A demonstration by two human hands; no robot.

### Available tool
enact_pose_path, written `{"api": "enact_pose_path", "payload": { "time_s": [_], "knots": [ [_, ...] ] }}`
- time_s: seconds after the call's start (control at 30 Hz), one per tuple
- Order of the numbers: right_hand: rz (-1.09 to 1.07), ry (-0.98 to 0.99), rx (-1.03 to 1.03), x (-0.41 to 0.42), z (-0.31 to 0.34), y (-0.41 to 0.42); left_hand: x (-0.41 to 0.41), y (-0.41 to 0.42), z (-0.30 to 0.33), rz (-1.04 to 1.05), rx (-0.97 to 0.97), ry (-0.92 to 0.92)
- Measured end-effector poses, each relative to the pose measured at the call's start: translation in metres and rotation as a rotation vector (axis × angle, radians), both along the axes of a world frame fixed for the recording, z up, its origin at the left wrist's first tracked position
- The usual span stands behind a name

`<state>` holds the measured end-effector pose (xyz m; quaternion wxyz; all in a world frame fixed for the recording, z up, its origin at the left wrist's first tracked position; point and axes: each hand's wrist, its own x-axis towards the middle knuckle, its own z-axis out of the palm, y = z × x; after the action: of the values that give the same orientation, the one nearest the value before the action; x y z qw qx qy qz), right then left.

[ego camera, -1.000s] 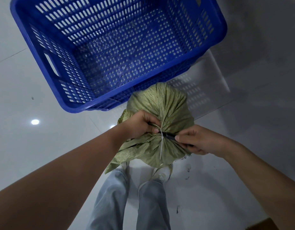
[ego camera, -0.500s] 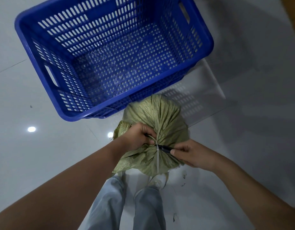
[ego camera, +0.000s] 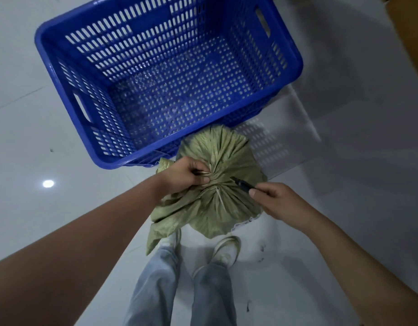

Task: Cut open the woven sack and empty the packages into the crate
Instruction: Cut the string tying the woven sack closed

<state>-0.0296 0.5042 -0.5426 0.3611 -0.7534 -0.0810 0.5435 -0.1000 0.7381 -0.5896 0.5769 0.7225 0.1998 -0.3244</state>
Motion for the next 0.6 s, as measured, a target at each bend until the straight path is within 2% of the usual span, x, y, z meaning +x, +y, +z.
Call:
{"api": "enact_pose_path", "payload": {
  "time_s": [0.1, 0.17, 0.23, 0.3, 0.37, 0.5, 0.6],
  "knots": [
    [-0.078, -0.009, 0.001, 0.008, -0.004, 0.004, -0.008, 0.002, 0.007, 0.088, -0.04, 0.049],
    [-0.135, -0.038, -0.014, 0.008, -0.006, 0.008, -0.012, 0.001, 0.013, 0.142, 0.031, 0.098],
    [-0.224, -0.07, -0.035, 0.005, -0.008, 0.014, -0.016, -0.002, 0.025, 0.072, 0.264, 0.119],
    [-0.304, -0.082, -0.058, 0.0, -0.009, 0.02, -0.017, -0.008, 0.041, -0.08, 0.536, 0.065],
    [-0.34, -0.076, -0.094, -0.005, -0.01, 0.024, -0.015, -0.012, 0.05, -0.179, 0.67, 0.02],
    [-0.445, 0.007, -0.119, -0.015, -0.015, 0.027, -0.006, -0.005, 0.057, -0.256, 0.605, 0.115],
    [-0.521, 0.068, -0.132, -0.02, -0.016, 0.028, -0.003, -0.002, 0.058, -0.449, 0.539, 0.179]
  ]
}}
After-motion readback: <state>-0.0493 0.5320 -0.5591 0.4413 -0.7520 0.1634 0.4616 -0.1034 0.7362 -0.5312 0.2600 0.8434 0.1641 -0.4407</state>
